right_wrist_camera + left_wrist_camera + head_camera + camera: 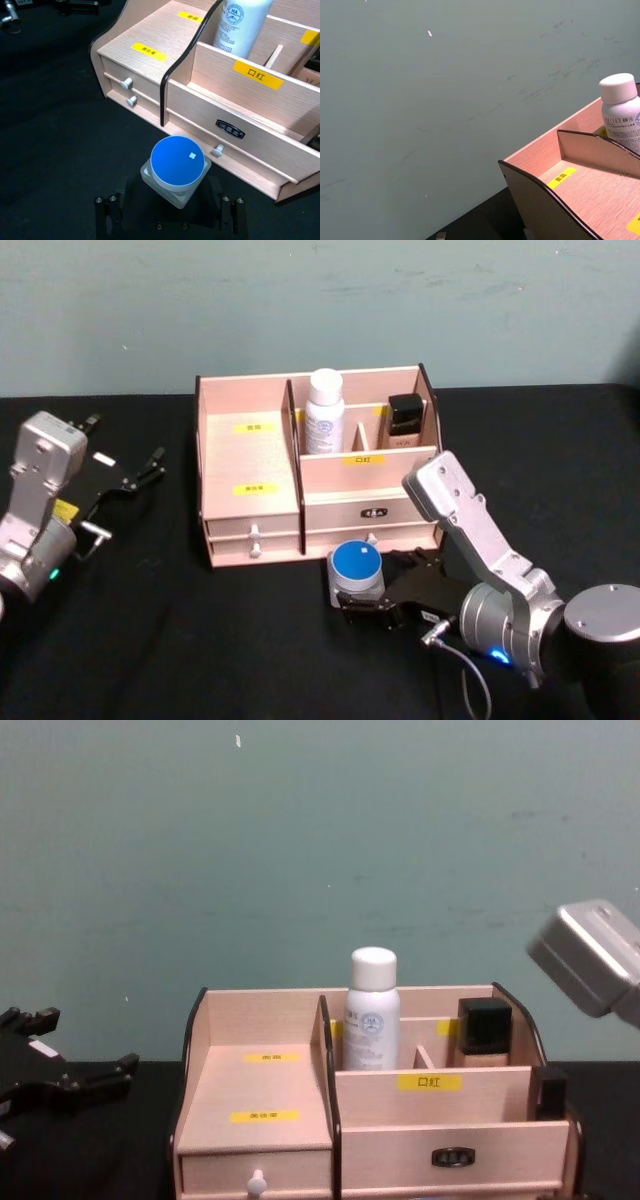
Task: Pick up the facial cleanser and watermelon frost from the table and place them into the tiered storage box.
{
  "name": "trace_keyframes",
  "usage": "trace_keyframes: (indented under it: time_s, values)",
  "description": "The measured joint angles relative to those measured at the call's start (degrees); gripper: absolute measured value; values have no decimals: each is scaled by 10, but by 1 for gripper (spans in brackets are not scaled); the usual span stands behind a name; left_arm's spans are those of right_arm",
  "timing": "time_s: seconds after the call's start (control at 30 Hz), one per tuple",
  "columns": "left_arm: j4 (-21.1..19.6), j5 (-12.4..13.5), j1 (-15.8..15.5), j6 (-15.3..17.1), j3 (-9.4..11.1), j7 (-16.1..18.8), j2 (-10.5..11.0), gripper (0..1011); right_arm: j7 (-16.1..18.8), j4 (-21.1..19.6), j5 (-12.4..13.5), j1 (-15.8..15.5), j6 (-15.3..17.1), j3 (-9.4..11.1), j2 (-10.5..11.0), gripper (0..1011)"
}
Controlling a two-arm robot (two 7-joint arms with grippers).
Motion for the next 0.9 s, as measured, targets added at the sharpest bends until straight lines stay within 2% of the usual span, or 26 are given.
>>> trace_keyframes:
  time_s: [0.9]
  values:
    - [0,0,0,0,0,0,0,1001,24,52,-36,25,-28,8,-35,1000]
